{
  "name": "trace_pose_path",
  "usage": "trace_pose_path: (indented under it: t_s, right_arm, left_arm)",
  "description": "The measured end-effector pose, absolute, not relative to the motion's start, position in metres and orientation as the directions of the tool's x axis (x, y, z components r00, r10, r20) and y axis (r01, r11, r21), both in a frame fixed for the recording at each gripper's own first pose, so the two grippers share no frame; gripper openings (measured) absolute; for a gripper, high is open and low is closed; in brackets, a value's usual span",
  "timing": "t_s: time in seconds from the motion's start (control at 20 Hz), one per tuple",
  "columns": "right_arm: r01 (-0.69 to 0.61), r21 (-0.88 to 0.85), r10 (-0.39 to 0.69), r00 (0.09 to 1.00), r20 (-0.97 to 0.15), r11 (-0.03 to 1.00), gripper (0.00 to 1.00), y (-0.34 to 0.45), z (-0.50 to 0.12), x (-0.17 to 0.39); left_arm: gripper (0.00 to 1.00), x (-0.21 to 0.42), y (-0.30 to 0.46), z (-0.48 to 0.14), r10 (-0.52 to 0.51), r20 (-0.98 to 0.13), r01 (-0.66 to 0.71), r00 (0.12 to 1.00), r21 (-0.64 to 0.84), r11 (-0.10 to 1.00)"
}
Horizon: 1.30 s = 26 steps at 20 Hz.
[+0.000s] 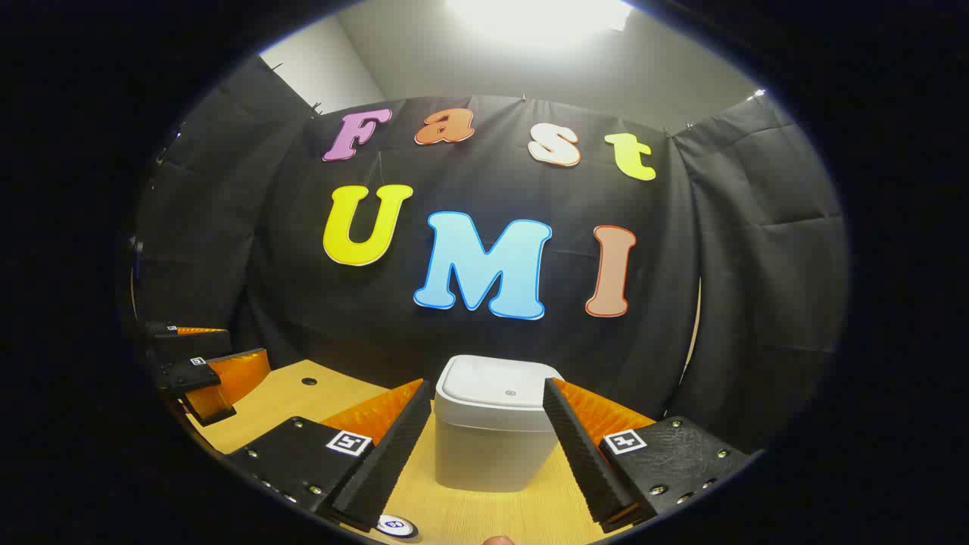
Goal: Press the lid of the desktop garbage bin to open it, pick up the crumpled paper on the desktop and throw it into the bin, then pick up the pop can on the desktop and drop it into the bin, and finally close the garbage bin lid.
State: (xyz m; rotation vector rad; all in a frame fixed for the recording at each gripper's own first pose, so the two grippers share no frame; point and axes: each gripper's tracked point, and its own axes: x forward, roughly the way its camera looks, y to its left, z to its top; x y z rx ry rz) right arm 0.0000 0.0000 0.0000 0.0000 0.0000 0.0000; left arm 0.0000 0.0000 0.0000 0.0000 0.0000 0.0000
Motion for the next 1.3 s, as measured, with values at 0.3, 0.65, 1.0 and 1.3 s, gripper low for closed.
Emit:
trace_pose_path:
  t_s: [0.3, 0.65, 1.0, 1.3]
  right_arm:
    - [-0.017, 0.011, 0.018, 0.999, -0.044, 1.000, 0.95, 0.000, -0.012, 0.000]
    - [-0.041, 0.039, 0.043, 0.997, -0.060, 0.998, 0.95, -0.003, -0.021, 0.011]
    - [-0.019, 0.041, 0.022, 0.997, -0.080, 0.999, 0.73, -0.017, -0.030, 0.024]
    - [0.004, 0.039, 0.000, 0.995, -0.100, 0.999, 0.37, -0.025, -0.036, 0.030]
  left_arm:
    - [1.00, -0.005, -0.002, -0.004, 0.014, -0.009, -0.013, 1.000, 0.019, 1.000]
    - [1.00, 0.002, -0.010, -0.005, 0.023, -0.018, -0.023, 1.000, 0.037, 0.999]
    - [1.00, 0.013, -0.022, -0.007, 0.017, -0.027, -0.016, 1.000, 0.035, 0.999]
    - [1.00, 0.022, -0.029, -0.009, 0.004, -0.032, -0.003, 0.999, 0.028, 1.000]
